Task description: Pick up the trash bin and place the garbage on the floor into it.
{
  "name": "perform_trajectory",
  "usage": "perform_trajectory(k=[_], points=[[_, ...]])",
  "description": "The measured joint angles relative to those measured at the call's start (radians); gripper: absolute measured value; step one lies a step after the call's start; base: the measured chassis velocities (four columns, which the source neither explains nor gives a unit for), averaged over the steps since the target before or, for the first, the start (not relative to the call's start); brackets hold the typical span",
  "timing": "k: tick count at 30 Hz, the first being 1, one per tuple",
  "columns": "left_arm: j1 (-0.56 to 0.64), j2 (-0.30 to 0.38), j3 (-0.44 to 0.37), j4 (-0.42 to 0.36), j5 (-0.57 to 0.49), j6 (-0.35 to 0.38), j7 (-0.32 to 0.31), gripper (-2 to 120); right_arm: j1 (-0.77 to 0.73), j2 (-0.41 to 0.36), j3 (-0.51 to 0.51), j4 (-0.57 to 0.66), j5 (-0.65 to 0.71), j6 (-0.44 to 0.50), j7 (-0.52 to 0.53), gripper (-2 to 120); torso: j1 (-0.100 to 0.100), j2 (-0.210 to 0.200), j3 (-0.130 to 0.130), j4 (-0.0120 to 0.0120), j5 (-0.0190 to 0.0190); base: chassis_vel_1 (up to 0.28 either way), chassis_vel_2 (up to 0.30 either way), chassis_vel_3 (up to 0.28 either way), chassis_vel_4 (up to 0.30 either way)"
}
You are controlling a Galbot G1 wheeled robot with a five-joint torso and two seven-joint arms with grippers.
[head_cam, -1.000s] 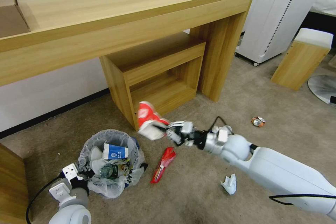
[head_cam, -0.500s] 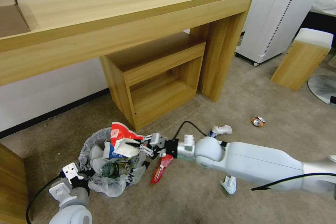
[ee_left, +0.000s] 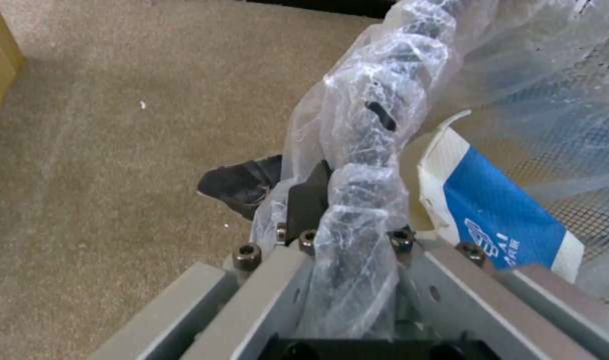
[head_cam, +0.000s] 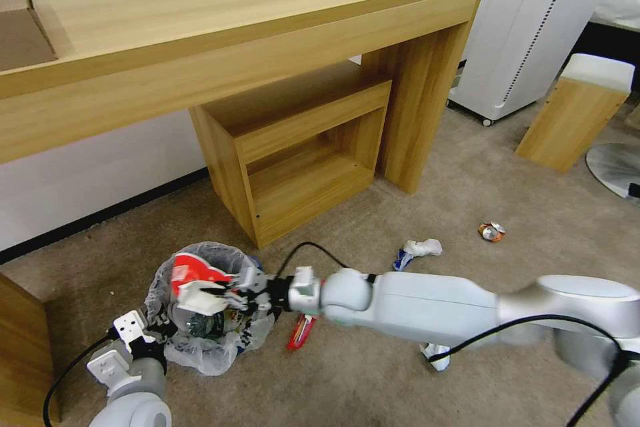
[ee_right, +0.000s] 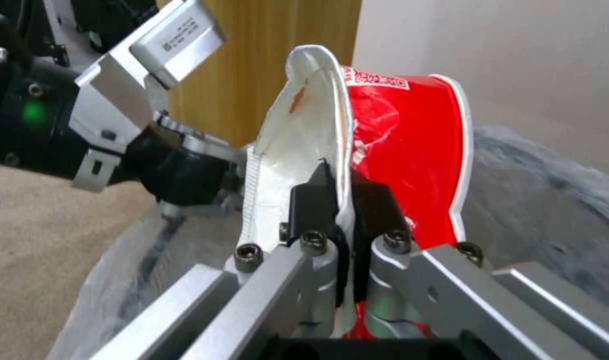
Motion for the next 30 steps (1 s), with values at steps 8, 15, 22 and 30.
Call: perform_trajectory(k=[8,15,22,30], points=[[0.002,0.002,0.0,-0.001,-0.002,0.0,0.0,0,-0.013,0.06,-0.03,-0.078,-0.002,-0.009,0.027,0,0.0,0.0,0.0,-0.0002,0.0001,0.0,0.0,0.0,0.0],[0.005,0.006,-0.002,-0.003,-0.007,-0.004,0.001,0,-0.028,0.069,-0.039,-0.101,-0.012,-0.024,0.061,0,0.0,0.0,0.0,-0.0002,0.0002,0.0,0.0,0.0,0.0],[-0.002,0.008,-0.002,0.004,-0.009,-0.005,0.001,0,-0.037,0.049,-0.04,-0.098,-0.029,-0.025,0.077,0,0.0,0.0,0.0,-0.0003,0.0003,0.0,0.0,0.0,0.0],[-0.002,0.006,0.002,0.013,-0.007,-0.006,0.002,0,-0.04,0.032,-0.017,-0.072,-0.023,-0.032,0.075,25,0.0,0.0,0.0,-0.0002,0.0003,0.0,0.0,0.0,0.0]])
